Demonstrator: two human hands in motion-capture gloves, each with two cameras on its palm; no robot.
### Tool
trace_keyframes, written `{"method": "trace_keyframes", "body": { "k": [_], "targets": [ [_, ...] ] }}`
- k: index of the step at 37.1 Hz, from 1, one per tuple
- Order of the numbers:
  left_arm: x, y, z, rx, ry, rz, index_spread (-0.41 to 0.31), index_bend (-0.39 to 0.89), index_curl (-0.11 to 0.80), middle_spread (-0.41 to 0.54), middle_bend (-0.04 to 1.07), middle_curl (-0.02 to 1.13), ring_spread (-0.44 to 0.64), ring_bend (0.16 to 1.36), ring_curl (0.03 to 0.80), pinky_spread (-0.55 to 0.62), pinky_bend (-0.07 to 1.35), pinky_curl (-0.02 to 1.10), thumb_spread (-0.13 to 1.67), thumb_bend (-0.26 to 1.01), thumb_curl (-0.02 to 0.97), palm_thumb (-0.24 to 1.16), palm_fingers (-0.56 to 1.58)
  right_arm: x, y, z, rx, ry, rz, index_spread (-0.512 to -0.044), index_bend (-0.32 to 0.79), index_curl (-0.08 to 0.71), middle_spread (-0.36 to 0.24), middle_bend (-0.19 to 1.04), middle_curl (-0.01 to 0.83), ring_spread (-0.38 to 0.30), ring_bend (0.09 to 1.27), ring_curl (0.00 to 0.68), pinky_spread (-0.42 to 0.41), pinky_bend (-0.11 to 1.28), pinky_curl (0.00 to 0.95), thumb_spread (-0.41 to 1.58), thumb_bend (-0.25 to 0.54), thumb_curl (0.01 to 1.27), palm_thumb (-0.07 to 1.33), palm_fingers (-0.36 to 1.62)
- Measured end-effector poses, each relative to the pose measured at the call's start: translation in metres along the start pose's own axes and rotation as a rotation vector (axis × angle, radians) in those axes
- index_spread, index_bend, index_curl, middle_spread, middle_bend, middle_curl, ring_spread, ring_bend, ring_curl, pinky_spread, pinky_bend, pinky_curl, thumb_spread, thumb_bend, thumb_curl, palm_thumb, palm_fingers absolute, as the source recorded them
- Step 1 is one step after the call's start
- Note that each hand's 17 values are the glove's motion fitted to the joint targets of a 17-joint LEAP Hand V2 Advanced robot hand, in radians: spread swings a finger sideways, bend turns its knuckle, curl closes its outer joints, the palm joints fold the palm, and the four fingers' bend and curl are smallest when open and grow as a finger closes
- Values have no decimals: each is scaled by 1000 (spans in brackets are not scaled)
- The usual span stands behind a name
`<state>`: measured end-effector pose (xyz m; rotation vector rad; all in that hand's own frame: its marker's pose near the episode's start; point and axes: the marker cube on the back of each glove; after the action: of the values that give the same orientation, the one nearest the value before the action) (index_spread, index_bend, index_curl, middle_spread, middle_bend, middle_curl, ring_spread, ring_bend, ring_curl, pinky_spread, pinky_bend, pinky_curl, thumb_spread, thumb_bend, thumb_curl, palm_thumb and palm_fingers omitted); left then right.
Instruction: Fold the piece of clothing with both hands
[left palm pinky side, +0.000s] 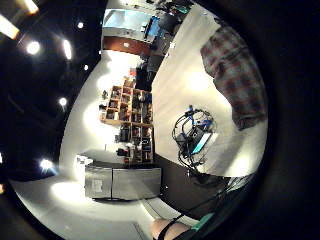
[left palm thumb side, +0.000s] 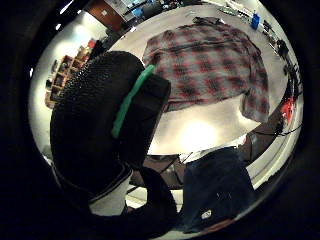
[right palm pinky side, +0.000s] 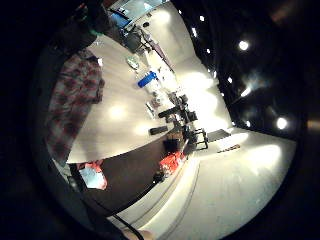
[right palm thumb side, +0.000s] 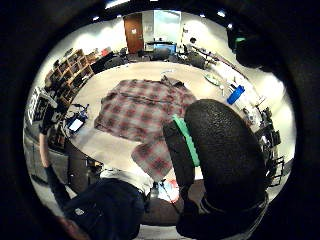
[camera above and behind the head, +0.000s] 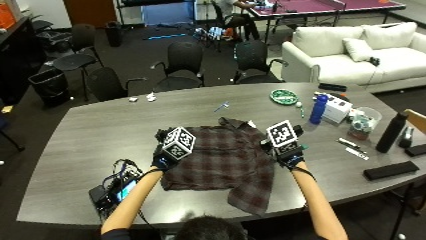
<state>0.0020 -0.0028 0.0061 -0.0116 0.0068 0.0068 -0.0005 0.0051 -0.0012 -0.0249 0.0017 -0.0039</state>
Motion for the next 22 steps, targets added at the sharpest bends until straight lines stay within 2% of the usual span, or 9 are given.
{"method": "trace_keyframes", "body": {
  "k": [1,4,7,11,15,17,18,19,22],
  "targets": [
    [0,0,1,-3,3,2,-41,137,36,100,150,23,186,362,53,177,284,55,437,55,14,87,120,0,1,0,-2,3,-1,-130,282,90,-34,295,89,-32,335,87,60,272,63,446,184,43,271,759],
    [1,-2,10,-29,28,14,-55,145,64,137,159,50,266,410,87,244,306,92,651,57,28,96,91,0,4,2,-4,18,-9,-172,273,165,-45,298,138,-44,348,154,81,267,127,680,209,64,307,734],
    [2,-1,19,-67,83,29,-65,150,90,163,161,71,323,449,114,291,323,121,811,54,44,98,65,0,5,6,10,8,-18,-200,258,210,-53,297,174,-52,347,192,95,258,163,855,217,82,322,721],
    [3,2,31,-120,212,63,-73,152,117,191,169,95,376,481,136,331,348,152,961,46,65,98,41,1,9,10,-15,-60,-23,-222,233,244,-59,284,207,-59,337,217,108,245,191,1021,216,102,331,718],
    [4,7,44,-149,348,99,-78,154,143,198,176,117,403,505,151,335,371,179,1060,35,85,97,45,-1,11,13,-104,-168,-40,-236,203,267,-63,267,233,-65,322,232,107,239,211,1132,208,120,334,728],
    [6,9,50,-148,408,118,-79,166,158,198,172,126,407,522,159,329,380,190,1096,32,97,101,65,-3,11,15,-163,-217,-56,-256,134,257,-62,268,247,-70,341,246,108,247,224,1168,198,128,330,708],
    [7,9,53,-146,436,127,-80,161,162,199,173,131,410,523,160,332,380,193,1112,27,99,97,49,-4,11,17,-194,-239,-65,-255,136,261,-64,266,253,-71,342,251,108,247,229,1186,197,132,334,707],
    [8,11,56,-147,461,135,-85,215,185,188,179,140,396,528,167,315,369,197,1128,36,109,119,120,-5,11,20,-224,-258,-75,-279,7,221,-60,268,259,-73,385,267,109,291,247,1182,177,135,315,645],
    [11,13,66,-165,514,147,-97,271,225,165,160,143,363,536,170,284,352,200,1170,54,133,167,203,-9,12,24,-283,-297,-95,-308,-52,176,-49,234,268,-70,463,302,110,378,285,1173,150,149,312,531]
  ]
}}
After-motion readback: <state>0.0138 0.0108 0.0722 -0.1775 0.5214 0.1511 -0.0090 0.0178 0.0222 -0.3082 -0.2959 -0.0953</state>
